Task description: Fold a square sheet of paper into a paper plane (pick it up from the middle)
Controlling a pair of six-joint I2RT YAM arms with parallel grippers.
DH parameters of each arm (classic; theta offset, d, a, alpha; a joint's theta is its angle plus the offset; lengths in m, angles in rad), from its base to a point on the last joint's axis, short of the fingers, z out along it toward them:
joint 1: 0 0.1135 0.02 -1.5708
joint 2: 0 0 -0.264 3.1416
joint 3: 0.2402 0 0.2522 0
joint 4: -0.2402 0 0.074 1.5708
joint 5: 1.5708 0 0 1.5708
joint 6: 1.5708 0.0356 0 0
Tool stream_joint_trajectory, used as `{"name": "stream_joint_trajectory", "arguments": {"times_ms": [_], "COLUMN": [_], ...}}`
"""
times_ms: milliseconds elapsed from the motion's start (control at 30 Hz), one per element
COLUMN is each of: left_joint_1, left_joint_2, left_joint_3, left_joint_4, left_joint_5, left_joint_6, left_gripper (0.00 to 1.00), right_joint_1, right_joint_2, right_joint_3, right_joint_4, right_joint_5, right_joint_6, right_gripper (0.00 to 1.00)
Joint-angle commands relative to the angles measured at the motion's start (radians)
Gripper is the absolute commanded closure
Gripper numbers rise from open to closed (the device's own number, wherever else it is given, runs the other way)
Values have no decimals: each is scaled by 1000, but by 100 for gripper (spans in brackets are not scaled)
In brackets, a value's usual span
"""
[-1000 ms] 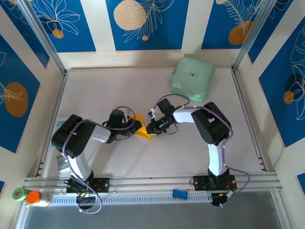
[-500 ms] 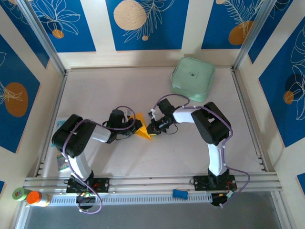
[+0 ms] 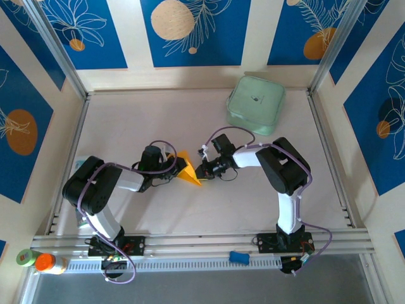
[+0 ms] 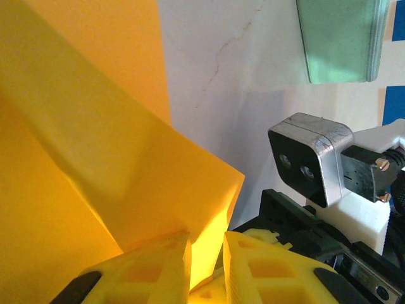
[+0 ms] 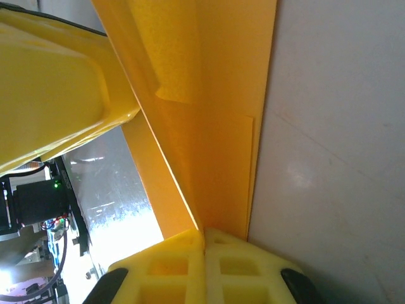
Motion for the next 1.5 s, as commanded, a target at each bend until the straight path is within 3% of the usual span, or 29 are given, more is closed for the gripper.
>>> {"name": "stream_joint_trajectory", "arguments": {"times_ms": [0,400,833,1467], "left_joint_1": [8,-2,-3,-3], "left_joint_2": [17,89,119,127], "left_joint_3": [3,45,35,-7], "left_joint_4": [19,51,63,81], "left_joint_5": [7,32,33,8], "left_joint_6": [4,-2,5,3], "left_gripper": [79,79,79,79], "right_joint_1": [11,11,11,6], "right_joint_2": [77,84,72,-123], "right_joint_3": [-62,-55,-42,21], "right_joint_4": [-34,-44,-62,-192], "right_joint_5": [180,181,170,26], "right_joint_6": [-14,-17,-22,53], "right_gripper": [99,90,90,79]}}
